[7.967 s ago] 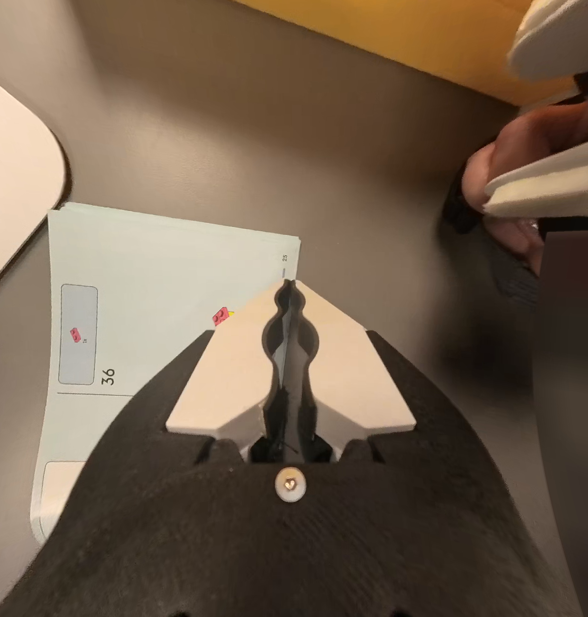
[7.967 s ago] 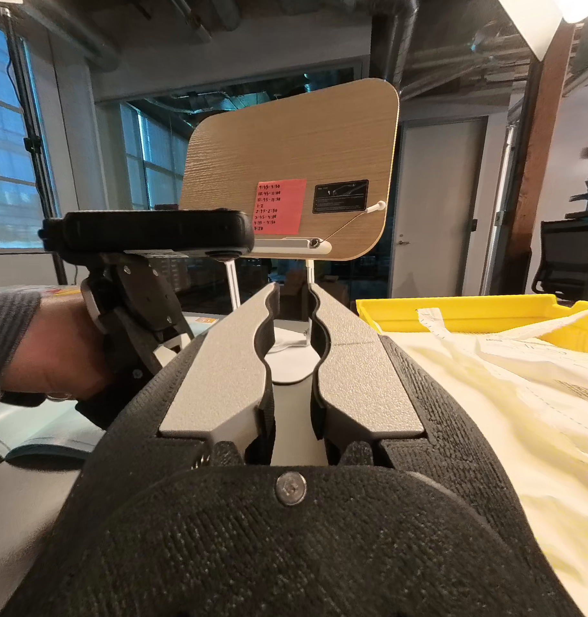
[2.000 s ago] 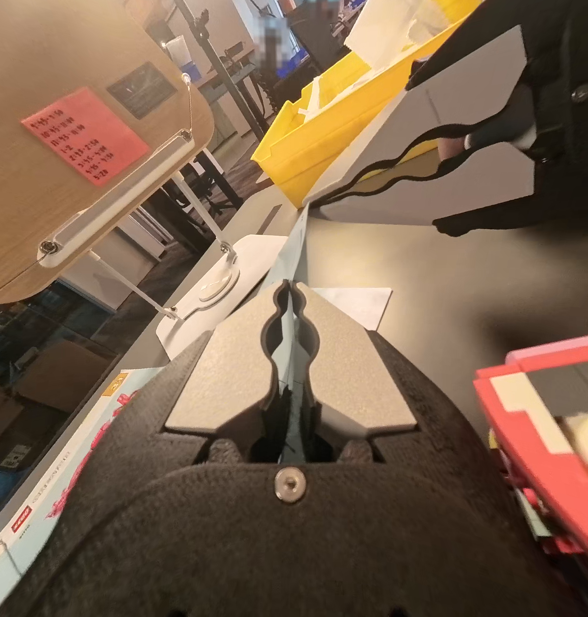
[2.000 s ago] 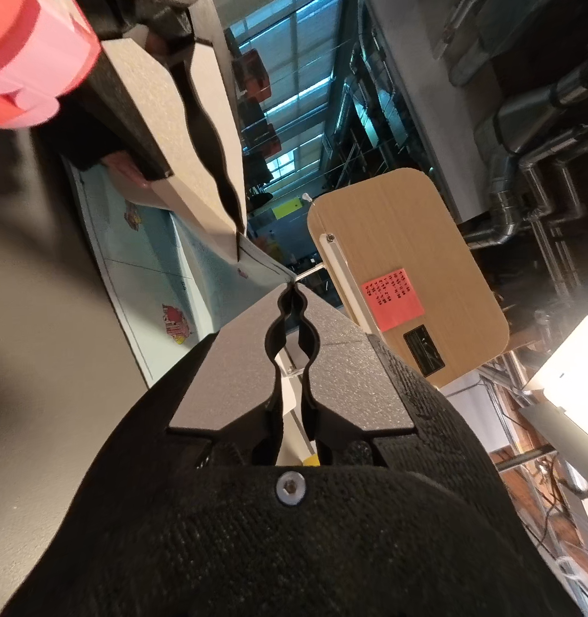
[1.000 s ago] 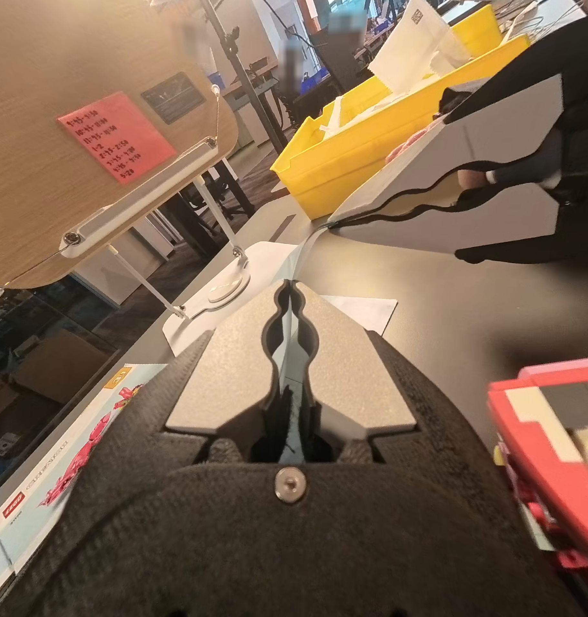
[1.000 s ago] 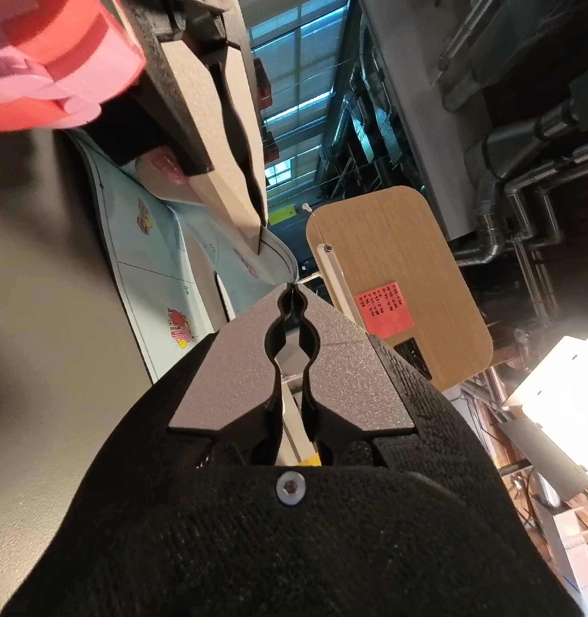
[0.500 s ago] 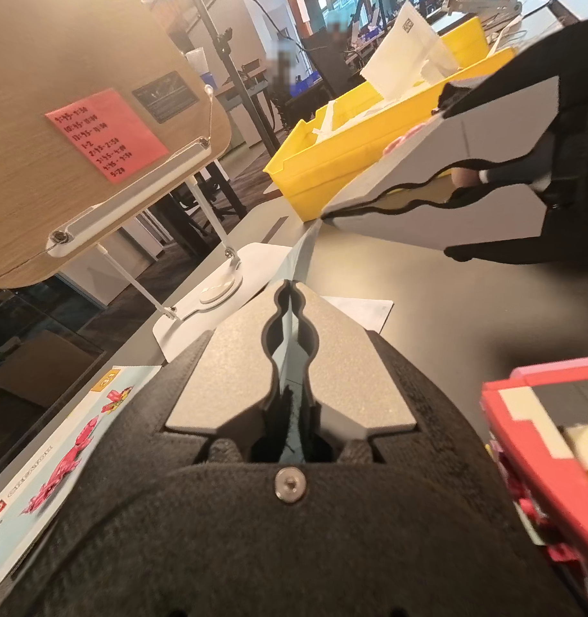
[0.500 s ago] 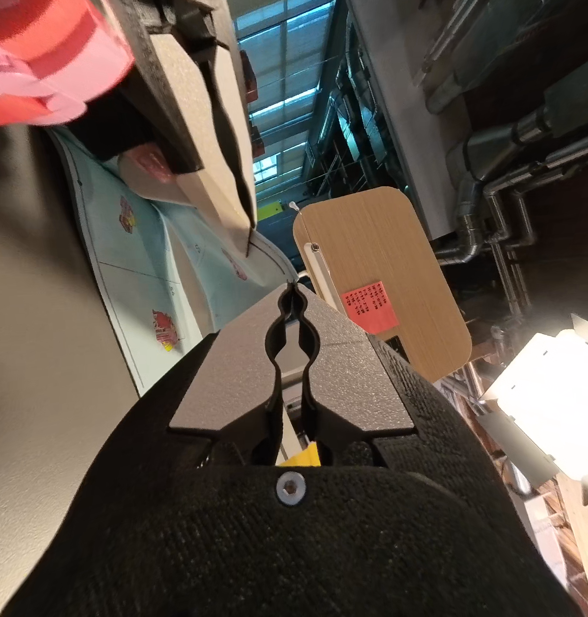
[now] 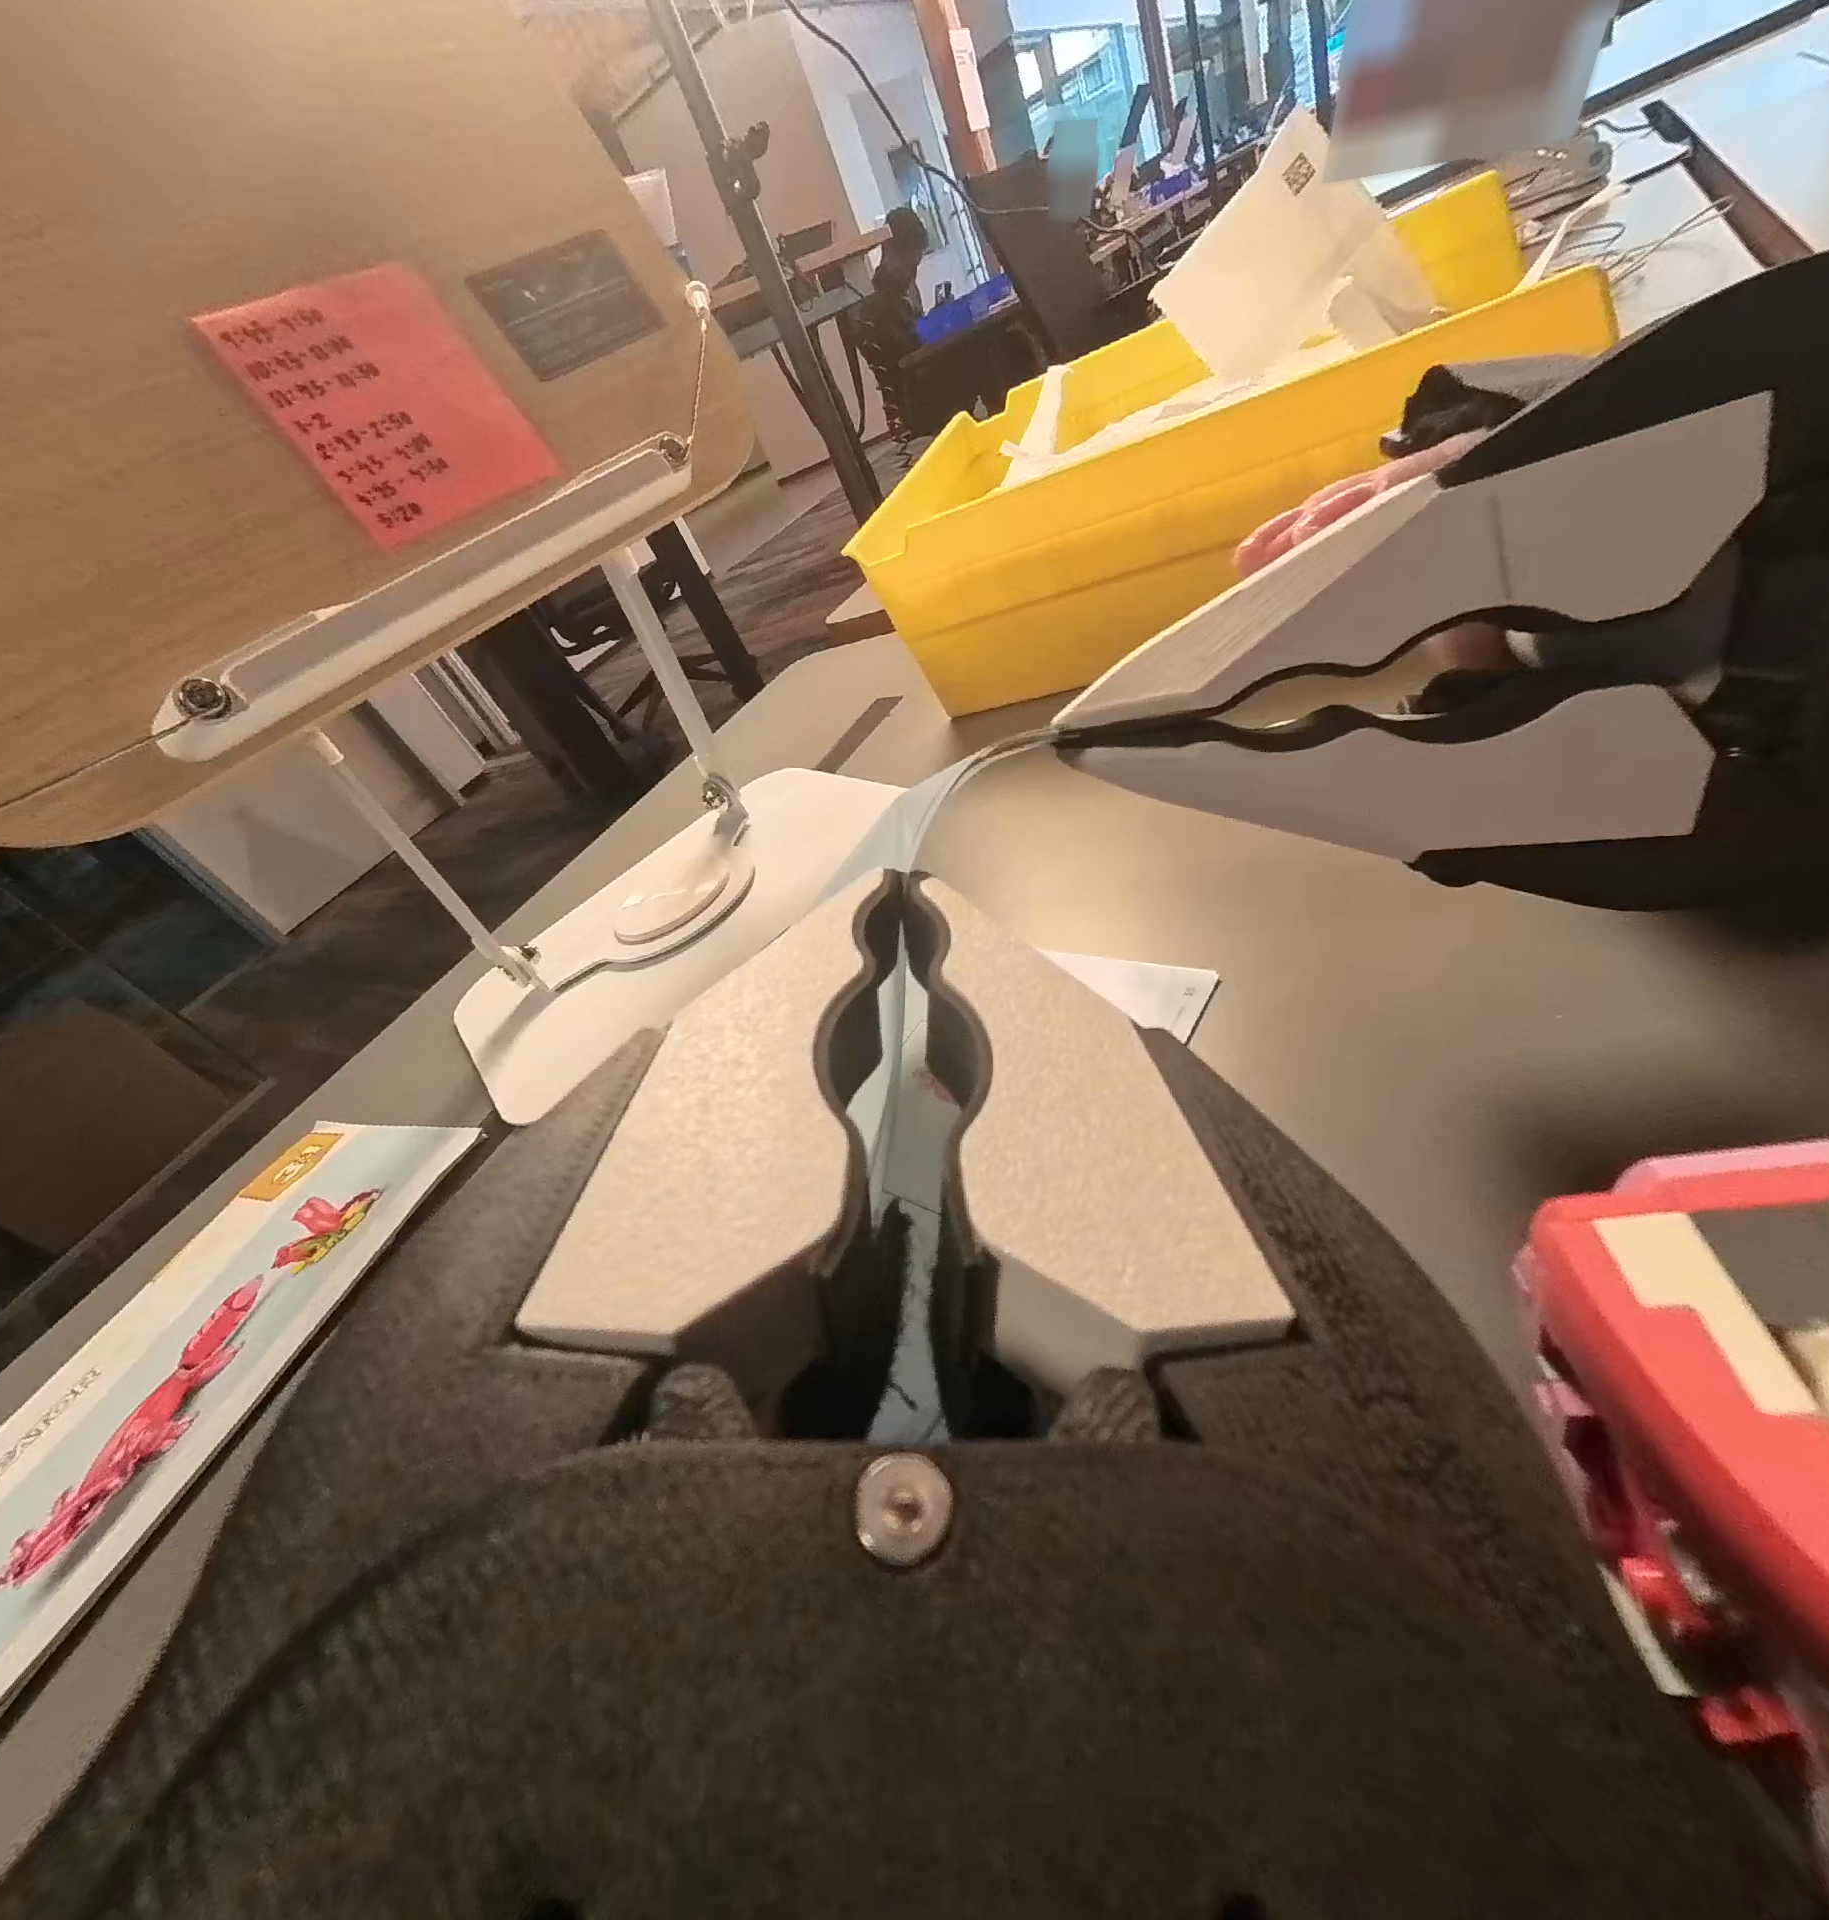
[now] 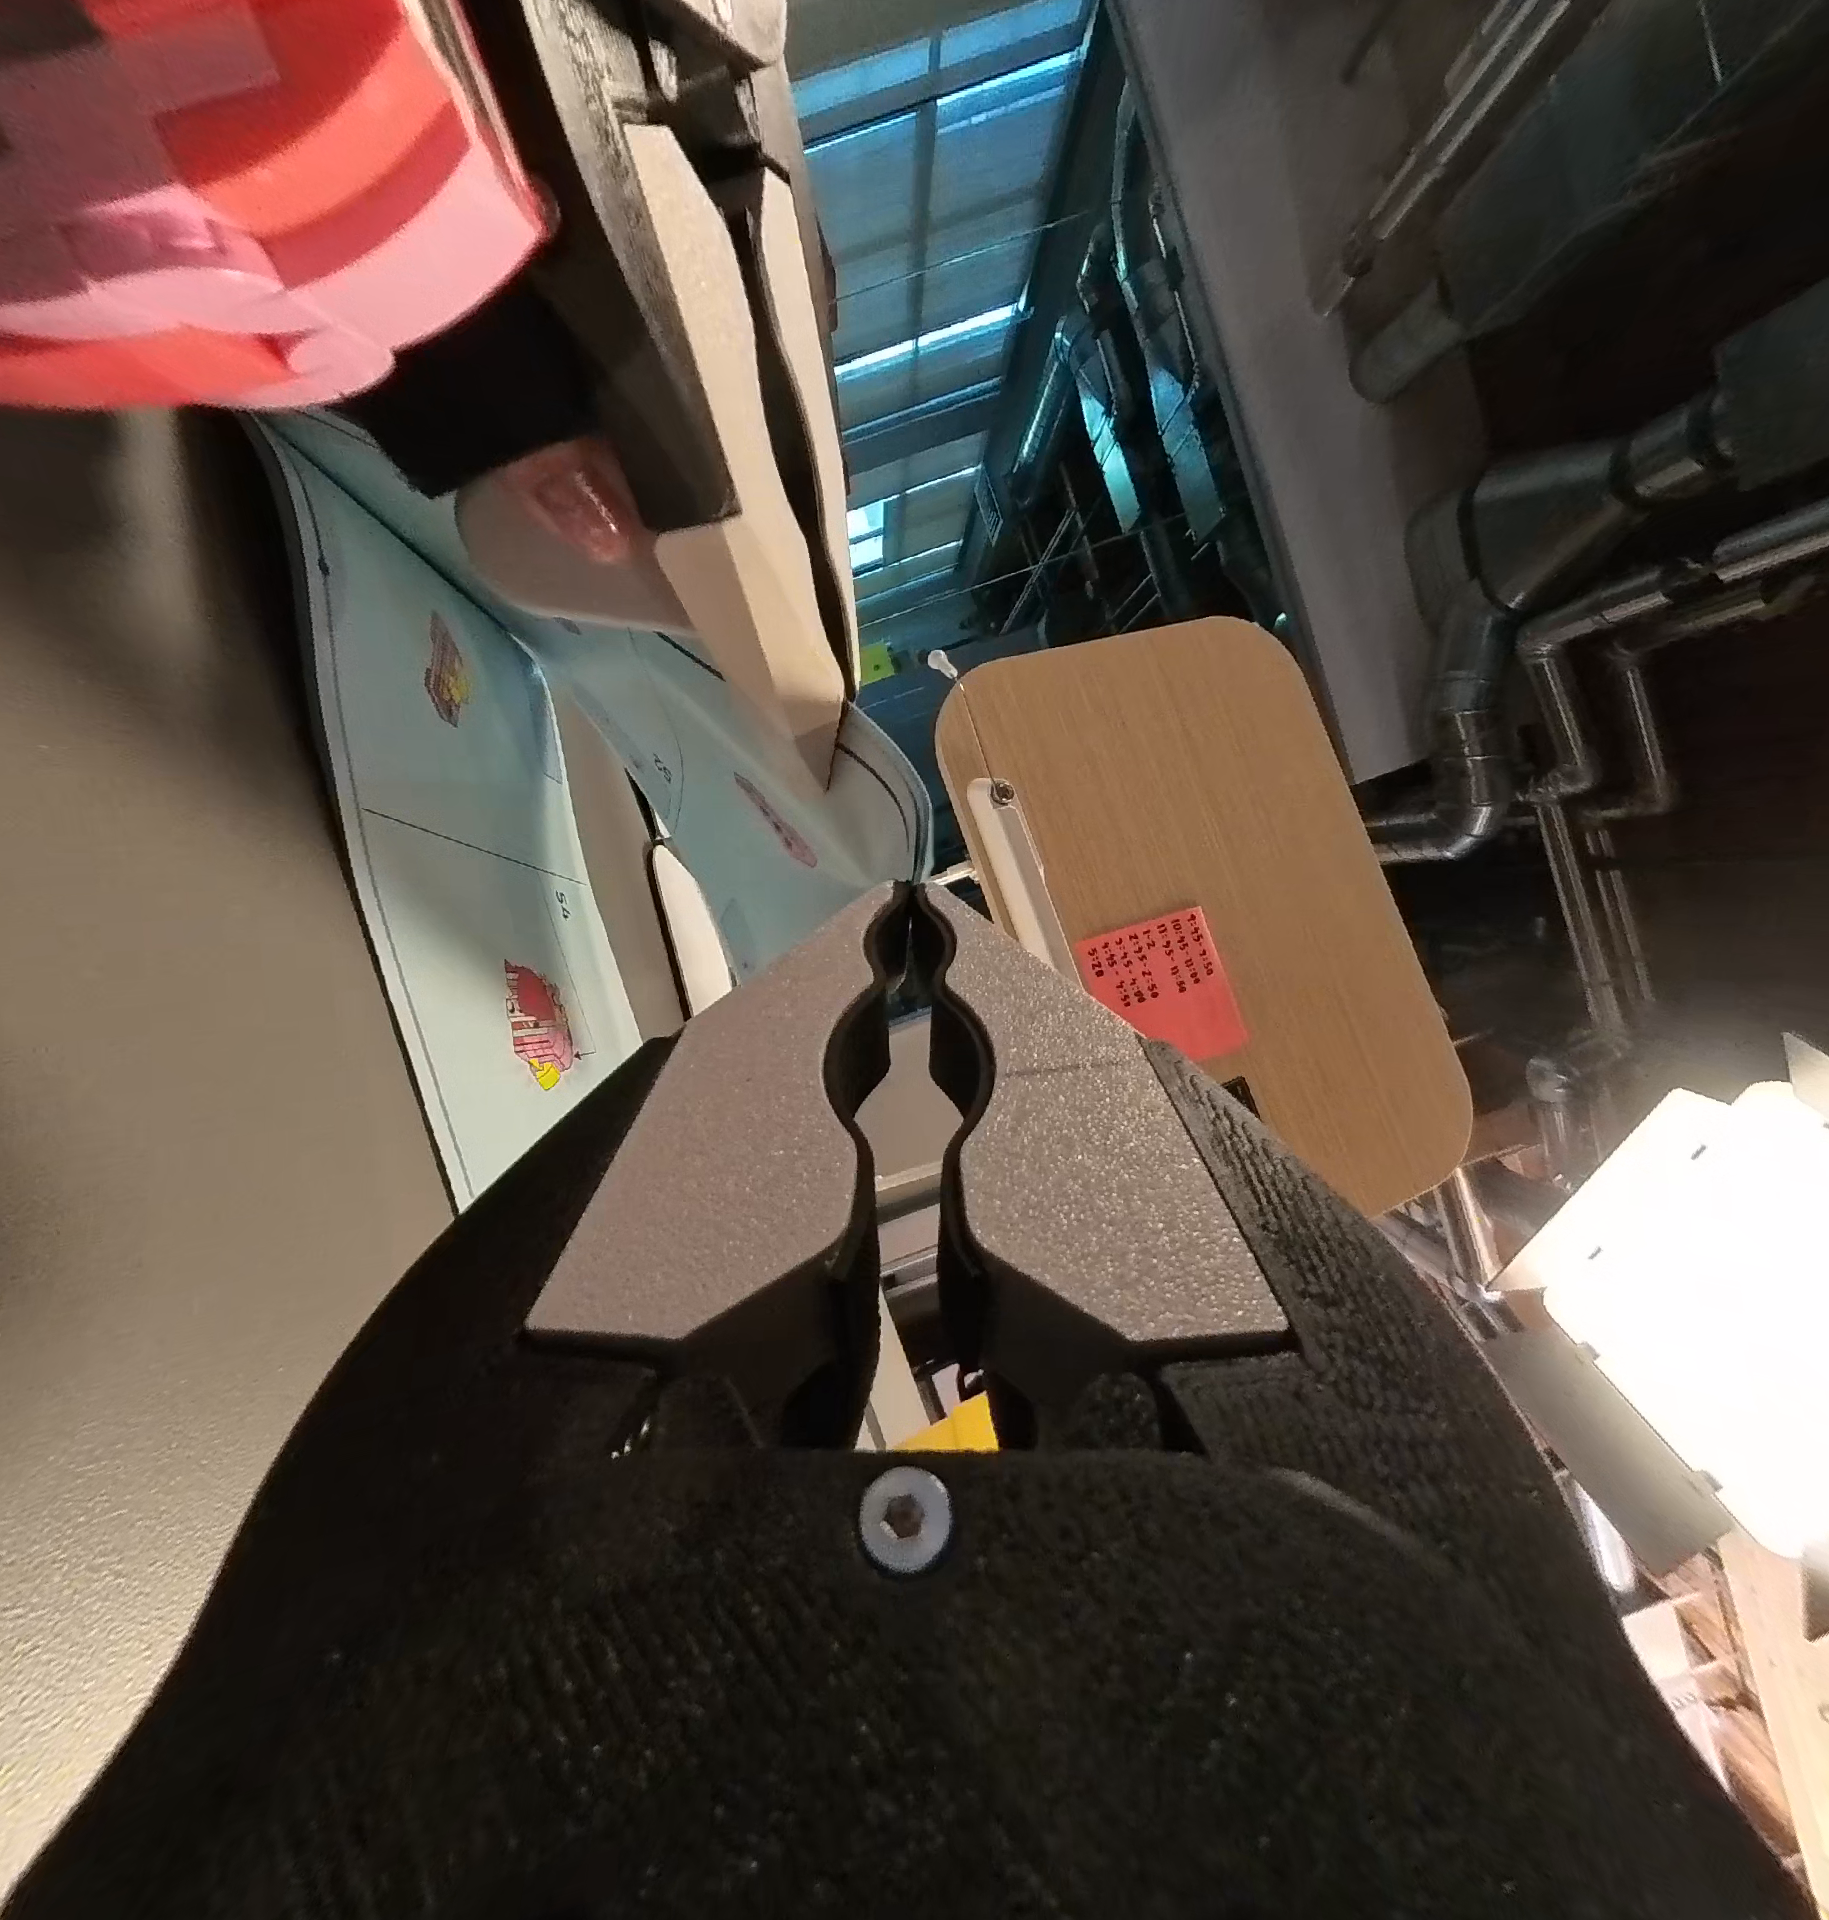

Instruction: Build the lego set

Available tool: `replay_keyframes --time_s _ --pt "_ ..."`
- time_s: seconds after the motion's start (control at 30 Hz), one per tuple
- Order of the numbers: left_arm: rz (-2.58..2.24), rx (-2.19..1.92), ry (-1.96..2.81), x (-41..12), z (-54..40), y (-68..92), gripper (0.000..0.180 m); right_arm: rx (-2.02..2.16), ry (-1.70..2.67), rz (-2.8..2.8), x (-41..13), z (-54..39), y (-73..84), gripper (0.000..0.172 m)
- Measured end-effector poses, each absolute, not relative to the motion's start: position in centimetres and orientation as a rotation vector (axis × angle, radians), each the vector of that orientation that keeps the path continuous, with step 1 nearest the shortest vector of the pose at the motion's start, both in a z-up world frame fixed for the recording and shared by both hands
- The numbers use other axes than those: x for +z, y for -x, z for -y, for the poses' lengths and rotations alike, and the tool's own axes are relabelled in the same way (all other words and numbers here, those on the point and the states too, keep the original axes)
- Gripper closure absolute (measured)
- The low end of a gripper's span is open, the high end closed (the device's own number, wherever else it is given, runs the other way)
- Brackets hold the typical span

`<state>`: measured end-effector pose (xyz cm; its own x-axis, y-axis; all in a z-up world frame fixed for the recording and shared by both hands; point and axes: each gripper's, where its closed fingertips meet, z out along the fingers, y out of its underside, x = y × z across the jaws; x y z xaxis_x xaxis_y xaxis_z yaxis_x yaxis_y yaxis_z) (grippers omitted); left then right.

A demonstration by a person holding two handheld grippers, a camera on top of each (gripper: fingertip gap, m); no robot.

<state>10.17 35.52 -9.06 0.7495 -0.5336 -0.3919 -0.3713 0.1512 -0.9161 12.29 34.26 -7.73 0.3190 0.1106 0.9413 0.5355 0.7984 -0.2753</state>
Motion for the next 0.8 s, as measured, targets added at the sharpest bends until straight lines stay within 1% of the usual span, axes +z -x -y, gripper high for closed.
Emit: replay_keyframes --time_s 0.57,0.67,0.8 --pt "-0.862 -0.106 1.485 -10.0 -35.4 -10.7 0.18 -0.298 0.637 1.25 -8.0 -34.4 -12.2 0.172" --pt "-0.902 -0.149 1.511 -10.6 -35.2 -11.0 0.17 -0.294 0.658 1.268 -8.3 -34.6 -12.2 0.172" --pt "-0.953 -0.251 1.501 -10.5 -34.2 -11.7 0.146 -0.291 0.683 1.287 -8.7 -35.0 -12.3 0.172"
